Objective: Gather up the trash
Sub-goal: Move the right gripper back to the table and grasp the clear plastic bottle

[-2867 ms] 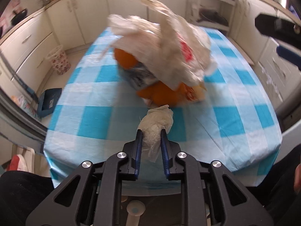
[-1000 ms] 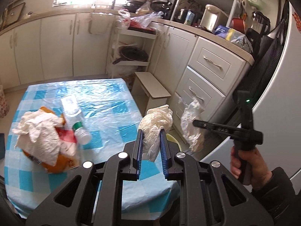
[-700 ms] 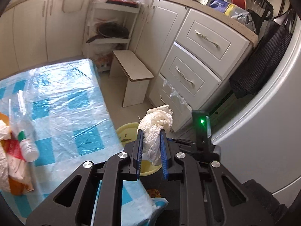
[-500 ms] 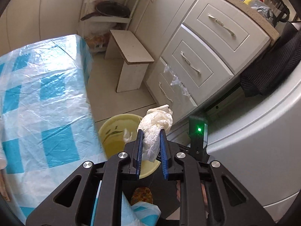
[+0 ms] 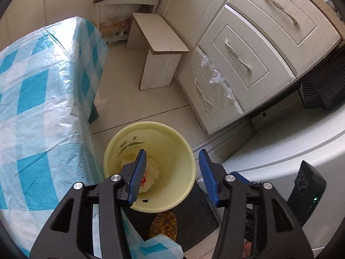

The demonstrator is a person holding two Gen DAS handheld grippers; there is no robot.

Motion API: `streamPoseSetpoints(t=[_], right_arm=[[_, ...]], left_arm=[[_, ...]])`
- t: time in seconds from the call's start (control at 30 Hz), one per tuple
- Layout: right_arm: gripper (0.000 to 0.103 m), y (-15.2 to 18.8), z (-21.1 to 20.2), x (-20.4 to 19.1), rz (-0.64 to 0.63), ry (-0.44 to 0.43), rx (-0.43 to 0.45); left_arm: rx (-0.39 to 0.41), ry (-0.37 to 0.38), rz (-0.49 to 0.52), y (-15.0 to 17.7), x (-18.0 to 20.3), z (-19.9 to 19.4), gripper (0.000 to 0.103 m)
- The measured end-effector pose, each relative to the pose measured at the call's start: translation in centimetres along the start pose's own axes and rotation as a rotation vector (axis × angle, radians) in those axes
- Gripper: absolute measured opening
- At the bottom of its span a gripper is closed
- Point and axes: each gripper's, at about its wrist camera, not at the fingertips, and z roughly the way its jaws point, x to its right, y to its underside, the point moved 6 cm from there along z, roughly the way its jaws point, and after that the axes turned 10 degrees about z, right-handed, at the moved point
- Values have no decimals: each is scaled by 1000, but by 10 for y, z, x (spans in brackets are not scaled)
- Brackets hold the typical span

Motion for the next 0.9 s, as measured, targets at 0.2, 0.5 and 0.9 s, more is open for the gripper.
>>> streamPoseSetpoints(t=[0.2, 0.5, 0.9], right_arm=[[63, -14, -56, -30, -27, -38, 114], [70, -21, -116, -111, -131, -139, 227], [76, 16, -100, -242, -242, -305, 125]], left_arm=[[68, -84, 26, 15, -14, -60, 62], [198, -250, 0, 65, -72, -177, 75], [280, -570, -174, 127, -218, -296, 82]])
